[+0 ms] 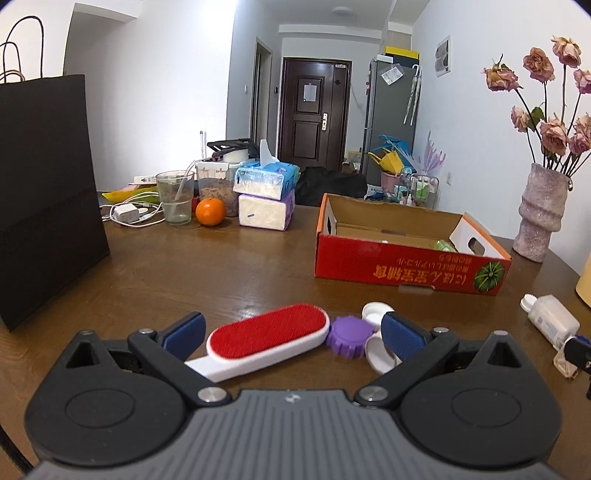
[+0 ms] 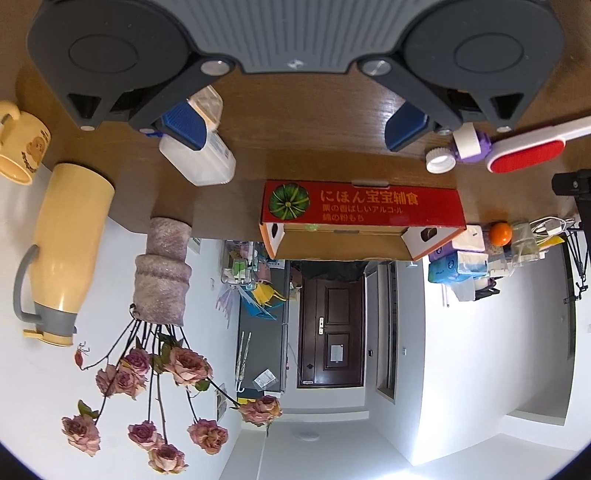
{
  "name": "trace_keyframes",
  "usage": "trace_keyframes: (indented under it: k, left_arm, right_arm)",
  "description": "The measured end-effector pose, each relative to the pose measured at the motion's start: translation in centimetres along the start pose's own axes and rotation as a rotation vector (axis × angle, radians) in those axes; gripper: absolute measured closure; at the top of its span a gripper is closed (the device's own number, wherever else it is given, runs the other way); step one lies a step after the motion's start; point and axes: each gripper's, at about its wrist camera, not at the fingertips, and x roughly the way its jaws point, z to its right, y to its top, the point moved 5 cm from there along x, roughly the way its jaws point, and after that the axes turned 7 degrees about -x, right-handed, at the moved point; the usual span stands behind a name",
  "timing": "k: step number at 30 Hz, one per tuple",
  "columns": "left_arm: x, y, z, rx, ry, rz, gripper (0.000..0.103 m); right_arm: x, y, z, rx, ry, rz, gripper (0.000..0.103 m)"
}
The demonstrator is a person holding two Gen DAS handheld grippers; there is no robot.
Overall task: Organize rigid objects
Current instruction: 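Move the left gripper to the lint brush while the right approaches the plug adapter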
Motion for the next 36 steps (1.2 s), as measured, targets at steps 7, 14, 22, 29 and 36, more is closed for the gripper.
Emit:
trace_keyframes:
  k: [7, 14, 22, 29, 36]
  left_arm:
    - [-0.9, -1.4, -0.9, 0.005, 0.007, -0.013, 0.0]
    - [-0.9, -3.0, -2.3, 0.008, 0.015, -0.026, 0.0]
    - [-0.1, -3.1, -3.8, -0.011, 0.05, -0.032, 0.0]
    - [0.6, -3.1, -4.3, -0.007, 0.069, -0.042, 0.0]
    - [1.3, -3.0, -4.8, -0.013, 0.092, -0.051, 0.0]
  right_arm:
    - [-1.4, -1.5, 0.7, 0.003, -0.008, -0.01, 0.0]
    - [-2.7, -3.2, 2.3, 0.002, -0.034, -0.024, 0.0]
    - [-1.9, -4.2, 4.8, 0.025, -0.086, -0.047, 0.0]
    - [0.6, -4.4, 5.9, 0.012, -0.107, -0.068, 0.005]
    - [4.3, -3.4, 7.3, -0.052, -0.139, -0.076, 0.013]
